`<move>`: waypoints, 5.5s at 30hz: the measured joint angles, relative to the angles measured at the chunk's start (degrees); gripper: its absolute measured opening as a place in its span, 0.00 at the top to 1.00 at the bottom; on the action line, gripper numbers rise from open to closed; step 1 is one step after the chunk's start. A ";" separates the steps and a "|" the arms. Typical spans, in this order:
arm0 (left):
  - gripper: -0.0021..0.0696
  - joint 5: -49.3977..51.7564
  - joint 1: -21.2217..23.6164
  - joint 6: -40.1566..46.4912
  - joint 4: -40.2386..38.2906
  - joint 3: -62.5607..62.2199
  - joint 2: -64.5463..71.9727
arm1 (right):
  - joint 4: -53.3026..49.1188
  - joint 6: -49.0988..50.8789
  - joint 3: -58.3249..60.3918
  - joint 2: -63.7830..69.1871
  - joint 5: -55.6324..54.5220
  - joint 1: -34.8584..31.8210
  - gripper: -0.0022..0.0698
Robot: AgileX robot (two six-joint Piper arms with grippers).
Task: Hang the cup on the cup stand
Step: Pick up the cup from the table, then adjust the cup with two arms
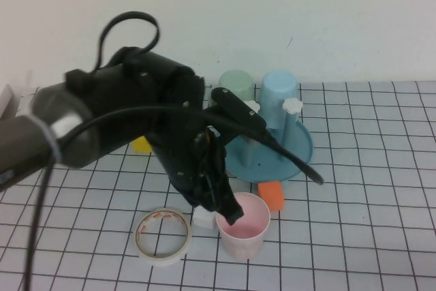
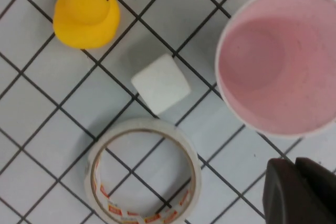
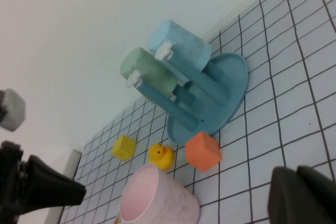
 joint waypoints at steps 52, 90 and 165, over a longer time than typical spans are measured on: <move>0.96 -23.24 -0.14 -8.29 4.54 12.15 -16.18 | 2.09 -5.96 0.00 0.00 2.89 0.00 0.97; 0.96 -91.41 -0.14 25.59 -24.76 41.12 -31.93 | 44.51 -39.79 -39.87 76.41 43.43 6.14 0.20; 0.29 -77.56 -0.03 24.03 -28.23 41.12 -38.61 | 44.57 -46.96 -89.34 102.75 25.33 28.17 0.15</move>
